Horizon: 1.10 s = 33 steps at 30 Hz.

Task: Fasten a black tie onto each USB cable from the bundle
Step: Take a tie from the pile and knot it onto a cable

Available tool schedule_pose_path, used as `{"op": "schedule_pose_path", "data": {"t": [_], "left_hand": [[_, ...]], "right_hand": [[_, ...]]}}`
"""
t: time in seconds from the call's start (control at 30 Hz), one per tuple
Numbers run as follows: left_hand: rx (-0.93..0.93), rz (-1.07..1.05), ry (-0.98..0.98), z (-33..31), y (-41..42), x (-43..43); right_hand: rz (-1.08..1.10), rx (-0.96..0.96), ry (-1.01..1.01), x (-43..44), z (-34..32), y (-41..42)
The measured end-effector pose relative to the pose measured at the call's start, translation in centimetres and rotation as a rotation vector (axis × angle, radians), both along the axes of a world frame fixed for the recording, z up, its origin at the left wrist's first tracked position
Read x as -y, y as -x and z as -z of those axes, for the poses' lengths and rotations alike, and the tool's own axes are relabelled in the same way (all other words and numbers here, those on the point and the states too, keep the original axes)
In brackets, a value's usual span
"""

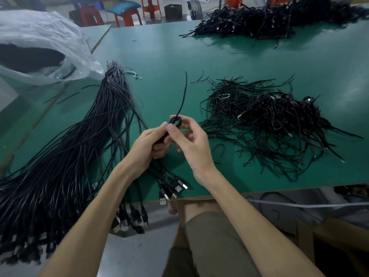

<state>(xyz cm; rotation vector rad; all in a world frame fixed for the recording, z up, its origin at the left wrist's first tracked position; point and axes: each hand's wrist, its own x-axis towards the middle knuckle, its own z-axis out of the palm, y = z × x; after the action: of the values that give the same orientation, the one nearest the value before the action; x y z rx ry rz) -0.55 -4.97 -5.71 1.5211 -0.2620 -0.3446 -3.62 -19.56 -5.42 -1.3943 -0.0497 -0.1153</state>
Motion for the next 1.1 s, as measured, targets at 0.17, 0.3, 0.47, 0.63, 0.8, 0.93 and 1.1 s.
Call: {"op": "schedule_pose_path", "data": {"t": [0.17,0.3,0.47,0.63,0.8,0.93,1.1], "left_hand": [[-0.011,0.011,-0.01,0.08,0.16,-0.07],[-0.017,0.022,0.006,0.04,0.25,-0.11],[-0.029,0.0,0.02,-0.02,0.3,0.0],[-0.054,-0.05,0.05,0.09,0.21,0.07],[-0.082,-0.09,0.118,0.07,0.22,0.29],[-0.093,-0.126,0.119,0.09,0.18,0.56],[-0.079,-0.213,0.075,-0.03,0.12,0.75]], "right_hand": [[-0.044,0.052,0.099,0.08,0.02,0.15],[-0.05,0.019,0.086,-0.04,0.1,0.17],[-0.023,-0.025,0.081,-0.12,0.06,0.31],[-0.017,-0.029,0.088,-0.05,0.36,0.21],[-0.019,-0.018,0.102,0.14,0.44,0.03],[-0.002,-0.004,0.094,0.25,0.46,0.0],[-0.009,0.016,0.118,0.06,0.58,0.0]]}}
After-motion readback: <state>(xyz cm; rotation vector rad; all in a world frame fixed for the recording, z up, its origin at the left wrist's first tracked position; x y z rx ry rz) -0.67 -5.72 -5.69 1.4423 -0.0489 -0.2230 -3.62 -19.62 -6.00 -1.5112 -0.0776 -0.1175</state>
